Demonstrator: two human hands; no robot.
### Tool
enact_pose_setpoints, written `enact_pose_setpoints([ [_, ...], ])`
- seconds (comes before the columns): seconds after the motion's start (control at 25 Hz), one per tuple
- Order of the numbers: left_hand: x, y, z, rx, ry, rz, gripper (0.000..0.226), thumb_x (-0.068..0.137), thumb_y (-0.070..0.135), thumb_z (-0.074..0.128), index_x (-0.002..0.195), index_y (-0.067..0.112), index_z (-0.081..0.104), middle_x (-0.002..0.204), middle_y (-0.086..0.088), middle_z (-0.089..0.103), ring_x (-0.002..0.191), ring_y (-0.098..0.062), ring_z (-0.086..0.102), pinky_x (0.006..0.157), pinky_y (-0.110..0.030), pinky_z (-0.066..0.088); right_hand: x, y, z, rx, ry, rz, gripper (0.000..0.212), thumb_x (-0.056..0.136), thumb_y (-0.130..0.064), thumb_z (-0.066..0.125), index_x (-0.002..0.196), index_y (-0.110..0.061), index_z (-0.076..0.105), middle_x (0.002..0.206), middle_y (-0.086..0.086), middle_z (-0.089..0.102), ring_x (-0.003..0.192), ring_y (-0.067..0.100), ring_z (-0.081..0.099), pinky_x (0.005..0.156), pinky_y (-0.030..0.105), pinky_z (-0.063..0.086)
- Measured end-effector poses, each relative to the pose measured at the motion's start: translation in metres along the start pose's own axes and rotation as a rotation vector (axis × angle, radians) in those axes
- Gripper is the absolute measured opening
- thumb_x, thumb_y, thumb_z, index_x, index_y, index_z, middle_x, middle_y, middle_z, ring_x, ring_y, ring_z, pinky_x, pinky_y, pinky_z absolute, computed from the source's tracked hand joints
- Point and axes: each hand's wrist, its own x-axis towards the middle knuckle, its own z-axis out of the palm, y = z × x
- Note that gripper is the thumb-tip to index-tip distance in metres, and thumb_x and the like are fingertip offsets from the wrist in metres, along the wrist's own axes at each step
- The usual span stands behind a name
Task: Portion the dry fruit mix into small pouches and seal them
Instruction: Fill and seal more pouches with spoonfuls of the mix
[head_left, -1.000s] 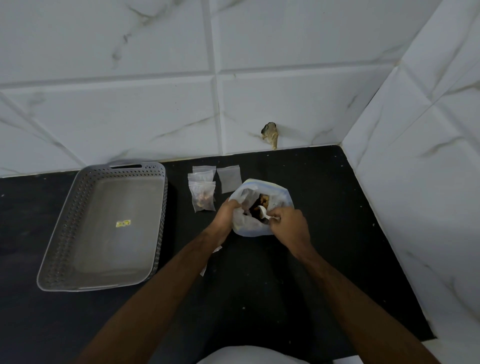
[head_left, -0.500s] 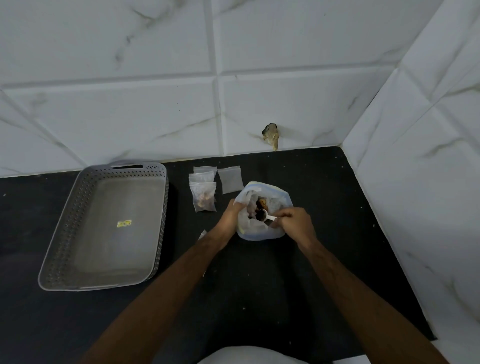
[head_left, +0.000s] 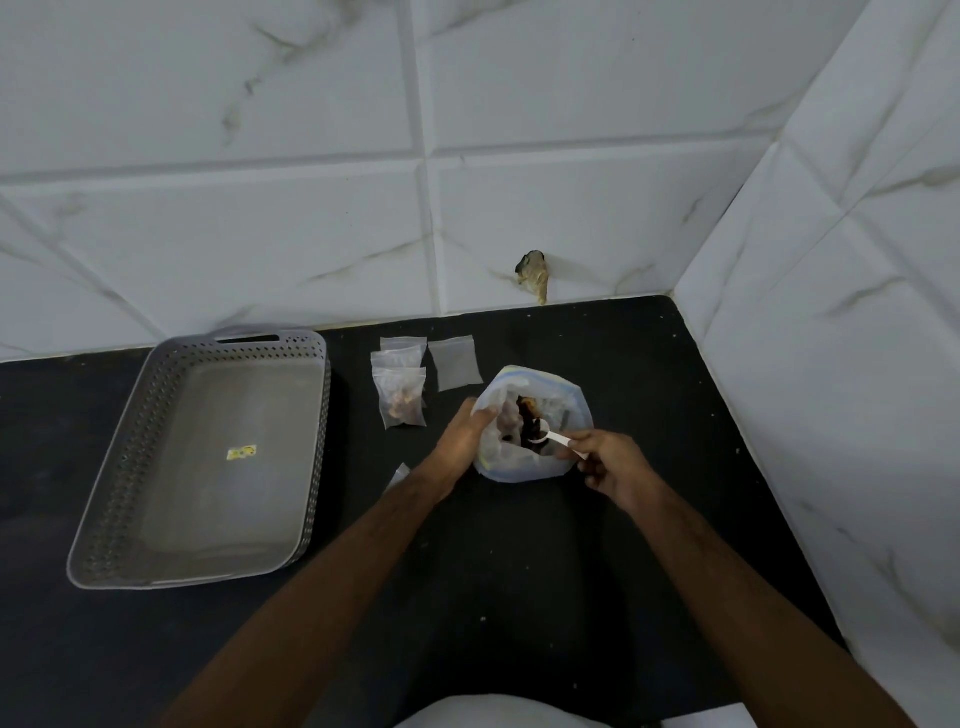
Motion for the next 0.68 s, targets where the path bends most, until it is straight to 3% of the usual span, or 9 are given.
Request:
enact_pose_setpoints([
  [0.16, -0.0014, 0.0004, -0.0023, 0.005, -0.012, 0.017, 0.017, 0.104, 0.03, 0.052, 0.121, 0.027, 0.054, 0.128, -0.008, 0.063, 0.118, -0.022, 0.063, 0.108, -0.048, 0.048, -0.0039, 0.0034, 0.0009, -0.226, 0.007, -0.121, 0.021, 0.094, -0.007, 0.06, 0.1, -0.021, 0.074, 0.094, 0.003, 0.078, 0.077, 0.013, 0.056, 0.065, 0.027, 0.044],
  [0.28, -0.003, -0.0016, -0.0015, -0.083, -0.012, 0.034, 0.03, 0.095, 0.042, 0.056, 0.122, 0.028, 0.055, 0.13, -0.009, 0.064, 0.121, -0.025, 0.063, 0.109, -0.05, 0.047, -0.0057, 0.0021, 0.0061, -0.363, 0.009, -0.233, 0.022, 0.092, -0.005, 0.061, 0.1, -0.019, 0.077, 0.094, 0.003, 0.076, 0.075, 0.011, 0.058, 0.062, 0.024, 0.044],
  [0.48, -0.003, -0.0021, -0.0038, -0.01, -0.019, 0.021, 0.05, 0.087, 0.052, 0.055, 0.131, 0.029, 0.049, 0.133, -0.005, 0.061, 0.122, -0.021, 0.061, 0.109, -0.05, 0.047, -0.0057, 0.0, 0.0055, -0.069, 0.009, -0.016, 0.025, 0.092, -0.006, 0.058, 0.105, -0.015, 0.076, 0.078, 0.003, 0.072, 0.068, 0.011, 0.051, 0.062, 0.027, 0.04],
  [0.56, -0.0041, -0.0013, -0.0061, 0.015, -0.003, 0.037, 0.04, 0.098, 0.045, 0.053, 0.134, 0.029, 0.046, 0.132, -0.003, 0.06, 0.119, -0.018, 0.062, 0.107, -0.047, 0.049, -0.0044, 0.0016, 0.003, -0.003, 0.023, 0.017, 0.025, 0.092, -0.006, 0.058, 0.107, -0.015, 0.076, 0.077, 0.002, 0.068, 0.065, 0.011, 0.049, 0.059, 0.026, 0.037],
  [0.68, -0.0074, 0.0044, -0.0064, 0.079, 0.012, 0.098, 0.032, 0.105, 0.032, 0.05, 0.136, 0.031, 0.04, 0.123, 0.01, 0.056, 0.11, -0.005, 0.06, 0.094, -0.032, 0.054, -0.0053, 0.0015, -0.0021, 0.023, 0.021, 0.031, 0.024, 0.092, -0.008, 0.059, 0.107, -0.017, 0.076, 0.085, 0.004, 0.073, 0.067, 0.011, 0.049, 0.06, 0.026, 0.038],
])
